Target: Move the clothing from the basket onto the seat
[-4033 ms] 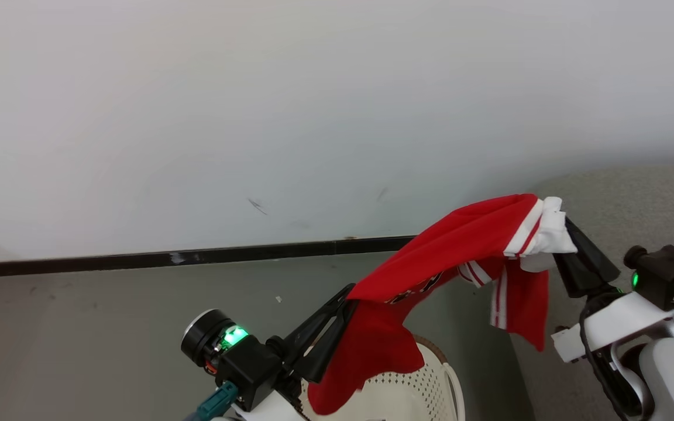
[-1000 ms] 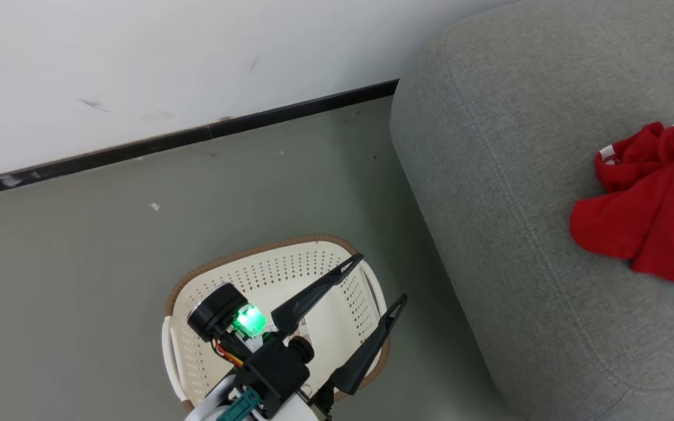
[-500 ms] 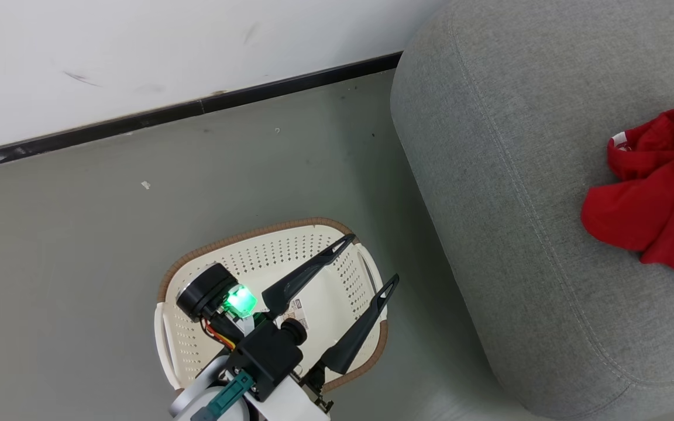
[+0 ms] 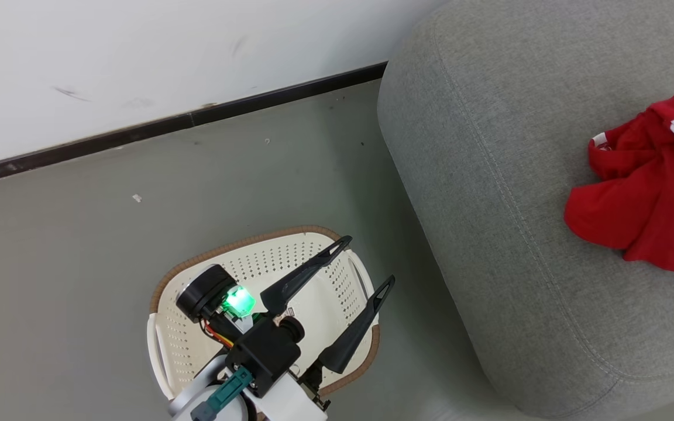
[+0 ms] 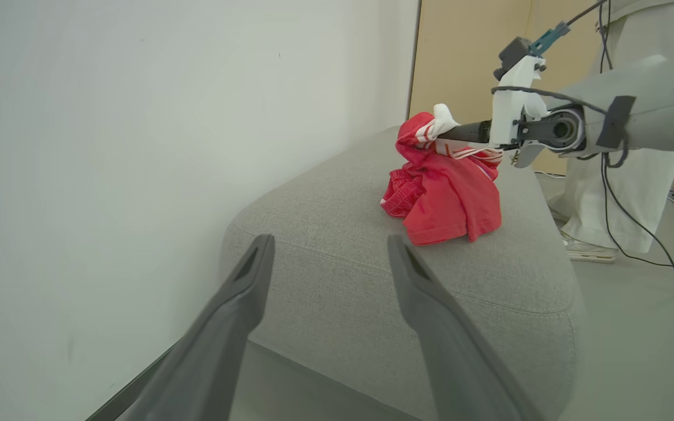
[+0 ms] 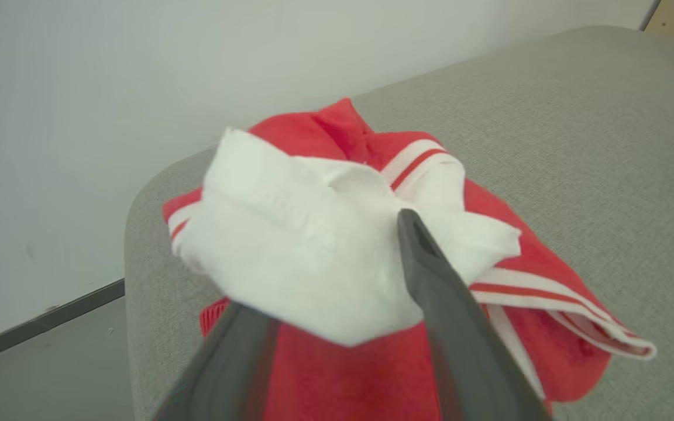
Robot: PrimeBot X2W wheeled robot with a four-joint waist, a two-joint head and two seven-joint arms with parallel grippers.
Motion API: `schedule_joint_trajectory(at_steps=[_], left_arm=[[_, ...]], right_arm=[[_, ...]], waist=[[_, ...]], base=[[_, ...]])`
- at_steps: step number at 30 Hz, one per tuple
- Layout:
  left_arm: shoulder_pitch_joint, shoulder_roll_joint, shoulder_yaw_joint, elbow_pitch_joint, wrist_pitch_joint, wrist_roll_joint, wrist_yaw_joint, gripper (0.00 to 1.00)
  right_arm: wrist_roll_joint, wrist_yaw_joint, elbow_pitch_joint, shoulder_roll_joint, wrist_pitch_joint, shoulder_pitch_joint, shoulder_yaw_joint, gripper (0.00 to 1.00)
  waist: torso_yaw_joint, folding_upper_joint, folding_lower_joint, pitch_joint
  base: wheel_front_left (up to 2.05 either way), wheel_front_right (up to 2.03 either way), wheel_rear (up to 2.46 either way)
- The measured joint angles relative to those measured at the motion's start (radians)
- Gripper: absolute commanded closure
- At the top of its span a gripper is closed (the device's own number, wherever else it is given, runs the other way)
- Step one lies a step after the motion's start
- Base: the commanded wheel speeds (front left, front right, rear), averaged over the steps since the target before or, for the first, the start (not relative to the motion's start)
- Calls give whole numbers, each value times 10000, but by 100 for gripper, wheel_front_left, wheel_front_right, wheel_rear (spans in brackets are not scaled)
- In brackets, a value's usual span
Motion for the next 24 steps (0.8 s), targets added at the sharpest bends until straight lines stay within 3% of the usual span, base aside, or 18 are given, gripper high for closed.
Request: schedule_joint_trajectory(at_steps=[7,24], left_arm=[[8,2,127,194,-90,-75,0,0],[636,75,936,673,-364,-403,460,0]], right_arm=[[182,0,-117,17,-27,391,591,0],[525,2,-2454,-67,-127,1785,1327,0]], waist=[[-185,0,0,-100],[-427,0,0,-647]], base=[[0,0,0],[0,0,0]])
